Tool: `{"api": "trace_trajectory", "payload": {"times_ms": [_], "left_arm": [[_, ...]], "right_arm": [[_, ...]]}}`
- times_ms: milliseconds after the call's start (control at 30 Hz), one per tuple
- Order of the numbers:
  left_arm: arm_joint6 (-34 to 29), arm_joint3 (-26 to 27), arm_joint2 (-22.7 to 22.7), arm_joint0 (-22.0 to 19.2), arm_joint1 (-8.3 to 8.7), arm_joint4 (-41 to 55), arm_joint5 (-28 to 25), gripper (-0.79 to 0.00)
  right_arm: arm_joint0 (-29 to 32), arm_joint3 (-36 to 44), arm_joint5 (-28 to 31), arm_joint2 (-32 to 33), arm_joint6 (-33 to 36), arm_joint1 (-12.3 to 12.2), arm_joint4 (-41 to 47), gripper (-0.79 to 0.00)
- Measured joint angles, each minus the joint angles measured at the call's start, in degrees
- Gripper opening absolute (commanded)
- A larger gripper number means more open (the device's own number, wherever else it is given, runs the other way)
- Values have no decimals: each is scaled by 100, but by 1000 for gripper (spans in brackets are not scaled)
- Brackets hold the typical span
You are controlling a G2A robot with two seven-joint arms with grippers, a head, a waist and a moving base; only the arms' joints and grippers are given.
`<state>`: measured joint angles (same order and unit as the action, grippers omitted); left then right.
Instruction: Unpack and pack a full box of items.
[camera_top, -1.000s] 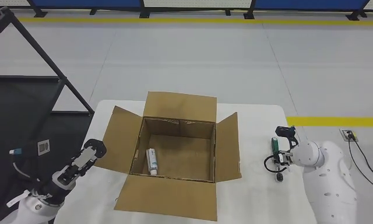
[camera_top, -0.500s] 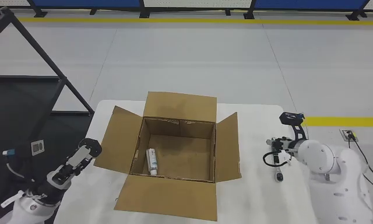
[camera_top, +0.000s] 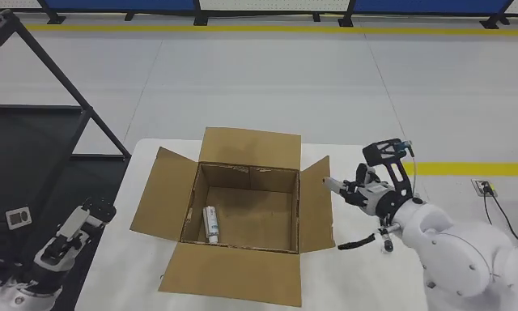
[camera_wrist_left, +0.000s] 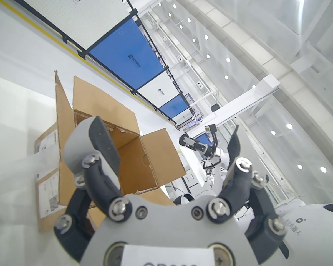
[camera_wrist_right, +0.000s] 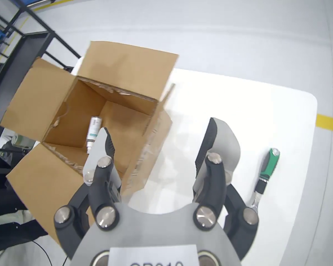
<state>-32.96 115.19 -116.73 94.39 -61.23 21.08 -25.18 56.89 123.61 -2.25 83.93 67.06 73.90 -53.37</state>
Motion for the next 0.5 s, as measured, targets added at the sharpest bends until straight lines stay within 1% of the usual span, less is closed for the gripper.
{"api": "trace_trajectory", "payload": {"times_ms": [67,100,233,333,433,500], "left_arm": [[21,-1,-65,70,-8,58,-48,0],[29,3,-90,95,-12,75,-62,0],[68,61,-243,165,-21,142,-111,0],[78,71,-353,210,-28,236,-116,0],[138,14,-412,237,-38,358,-57,0],[151,-32,-432,241,-42,411,-37,0]], "right_arm": [[-188,62,120,-401,135,8,-71,-182],[-301,42,171,-581,196,16,-53,-197],[-964,-360,226,-1416,512,80,-75,-209],[-1590,-944,40,-2107,689,183,-151,-243],[-2228,-1671,-115,-2752,746,330,49,-259],[-2644,-2207,-153,-3148,783,444,256,-228]]}}
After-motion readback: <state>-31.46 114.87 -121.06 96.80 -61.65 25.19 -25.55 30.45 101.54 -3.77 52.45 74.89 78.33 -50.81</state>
